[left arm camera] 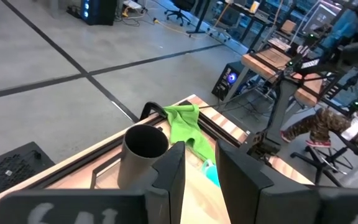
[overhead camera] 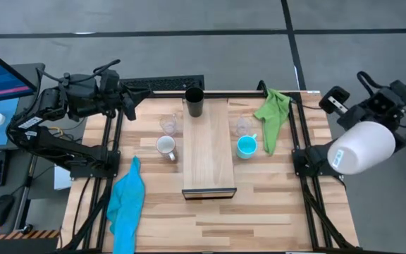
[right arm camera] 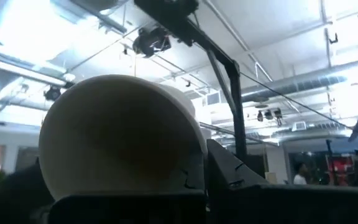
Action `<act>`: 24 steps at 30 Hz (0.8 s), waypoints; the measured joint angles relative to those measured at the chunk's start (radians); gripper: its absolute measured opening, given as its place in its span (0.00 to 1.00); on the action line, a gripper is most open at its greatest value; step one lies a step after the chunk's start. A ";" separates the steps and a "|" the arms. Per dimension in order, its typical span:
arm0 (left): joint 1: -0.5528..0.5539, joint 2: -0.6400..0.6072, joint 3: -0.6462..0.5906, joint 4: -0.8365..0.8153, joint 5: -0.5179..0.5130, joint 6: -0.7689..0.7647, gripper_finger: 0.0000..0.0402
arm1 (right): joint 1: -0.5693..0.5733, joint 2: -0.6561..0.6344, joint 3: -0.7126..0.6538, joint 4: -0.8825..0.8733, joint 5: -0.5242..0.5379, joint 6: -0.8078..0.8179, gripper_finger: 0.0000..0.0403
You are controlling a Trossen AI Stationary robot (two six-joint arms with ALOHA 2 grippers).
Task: Stack small to large cups/mugs on shelf
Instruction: Put the white cup on the shelf
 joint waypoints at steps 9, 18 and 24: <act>0.000 0.000 0.000 0.000 0.000 0.000 0.20 | 0.000 0.001 0.000 -0.090 0.029 -0.029 0.02; 0.000 0.000 0.000 0.000 -0.002 0.000 0.20 | 0.000 0.027 -0.001 -0.365 0.298 0.002 0.01; 0.000 0.000 0.000 0.000 -0.002 -0.006 0.20 | 0.000 0.074 -0.001 -0.445 0.429 -0.002 0.01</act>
